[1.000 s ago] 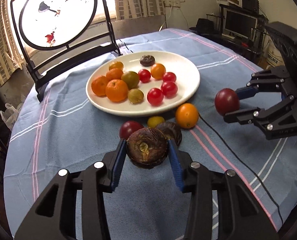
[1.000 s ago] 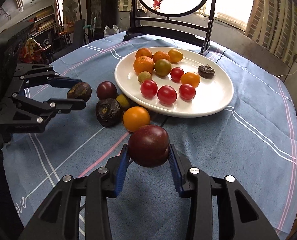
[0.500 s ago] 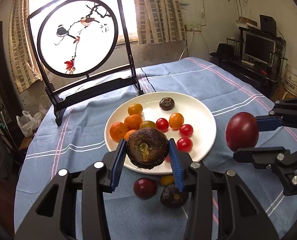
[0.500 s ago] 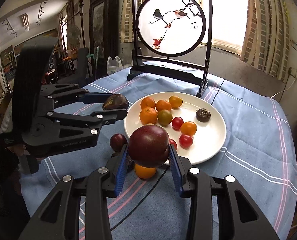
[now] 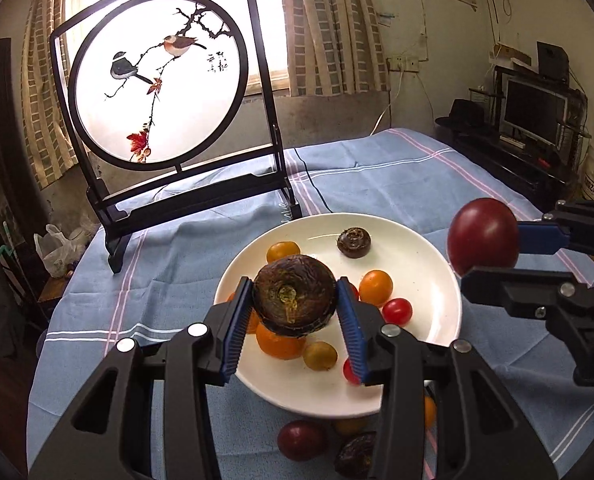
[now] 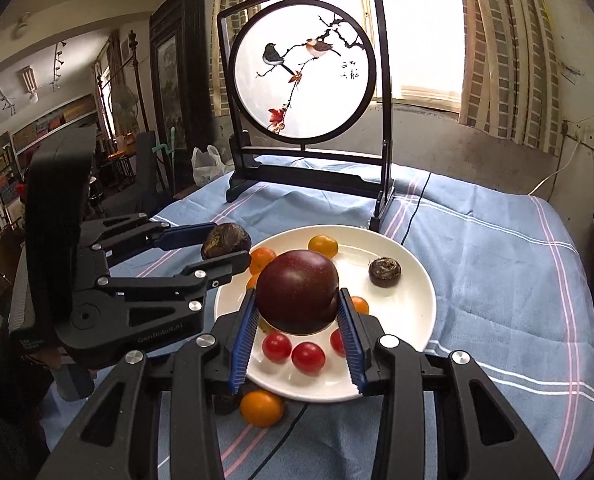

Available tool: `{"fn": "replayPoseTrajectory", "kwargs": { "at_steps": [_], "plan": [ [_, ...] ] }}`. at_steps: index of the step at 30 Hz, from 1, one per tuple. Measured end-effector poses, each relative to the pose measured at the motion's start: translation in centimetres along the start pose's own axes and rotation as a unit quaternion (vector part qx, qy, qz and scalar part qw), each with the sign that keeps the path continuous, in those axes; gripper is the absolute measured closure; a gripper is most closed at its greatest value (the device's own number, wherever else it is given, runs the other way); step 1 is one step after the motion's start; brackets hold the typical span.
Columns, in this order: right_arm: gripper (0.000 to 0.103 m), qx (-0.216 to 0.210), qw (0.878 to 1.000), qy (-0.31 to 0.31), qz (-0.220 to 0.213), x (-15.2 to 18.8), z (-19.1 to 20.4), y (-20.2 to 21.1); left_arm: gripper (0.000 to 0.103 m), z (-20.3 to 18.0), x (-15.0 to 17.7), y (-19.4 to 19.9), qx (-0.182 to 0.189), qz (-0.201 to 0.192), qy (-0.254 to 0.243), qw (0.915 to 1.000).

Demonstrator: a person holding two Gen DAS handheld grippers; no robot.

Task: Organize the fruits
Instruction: 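Carry the dried fruit and dark tomato onto the white plate and open both tools, then grasp a brown dried fruit with the left tool while the right tool grasps an orange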

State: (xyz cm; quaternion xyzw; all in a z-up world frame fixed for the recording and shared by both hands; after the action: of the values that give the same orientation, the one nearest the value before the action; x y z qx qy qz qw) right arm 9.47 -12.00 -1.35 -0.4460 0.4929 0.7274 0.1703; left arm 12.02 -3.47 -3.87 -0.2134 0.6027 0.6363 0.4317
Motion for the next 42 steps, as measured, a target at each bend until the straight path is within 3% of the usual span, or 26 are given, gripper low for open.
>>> {"fn": "replayPoseTrajectory", "kwargs": {
  "at_steps": [15,26,29,30,32,36,42],
  "plan": [
    [0.063,0.005,0.999,-0.038,0.002,-0.3,-2.2,-3.6,0.061,0.6,0.9,-3.9,0.001,0.027,0.020,0.9994],
    [0.063,0.045,0.997,-0.039,0.057,0.4,-4.8,-7.8,0.060,-0.9,2.1,-5.4,0.008,0.047,0.002,0.9989],
    [0.061,0.050,0.995,-0.044,0.078,0.8,-5.5,-9.2,0.037,-0.9,2.0,-5.5,-0.007,0.035,-0.001,0.9994],
    [0.053,0.052,0.995,-0.044,0.077,0.8,-5.7,-9.3,0.033,-0.8,1.9,-5.5,-0.010,0.032,0.001,0.9994],
    [0.044,0.065,0.995,-0.048,0.064,0.5,-6.3,-8.9,0.033,-0.4,1.9,-5.5,-0.010,0.033,0.006,0.9994],
    [0.043,0.051,0.996,-0.053,0.052,0.8,-6.1,-6.8,0.033,1.1,1.6,-4.8,-0.014,0.030,0.021,0.9992],
    [0.043,-0.009,0.996,0.037,0.083,5.7,-0.5,-2.4,0.030,2.5,2.7,-1.0,-0.015,0.014,-0.002,0.9998]
  ]
}}
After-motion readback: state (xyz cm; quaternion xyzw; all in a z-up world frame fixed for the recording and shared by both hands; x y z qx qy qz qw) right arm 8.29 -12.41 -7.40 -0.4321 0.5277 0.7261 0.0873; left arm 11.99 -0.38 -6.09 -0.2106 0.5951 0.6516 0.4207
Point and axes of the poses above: each gripper's, at about its wrist camera, not at the fingertips, and y roughly against the way its jaws point, z to its left, x to its underside, the point moved 9 cm from there along -y, roughly the way its jaws point, and after that the axes turned 3 degrees about -x, right-handed, at the moved point
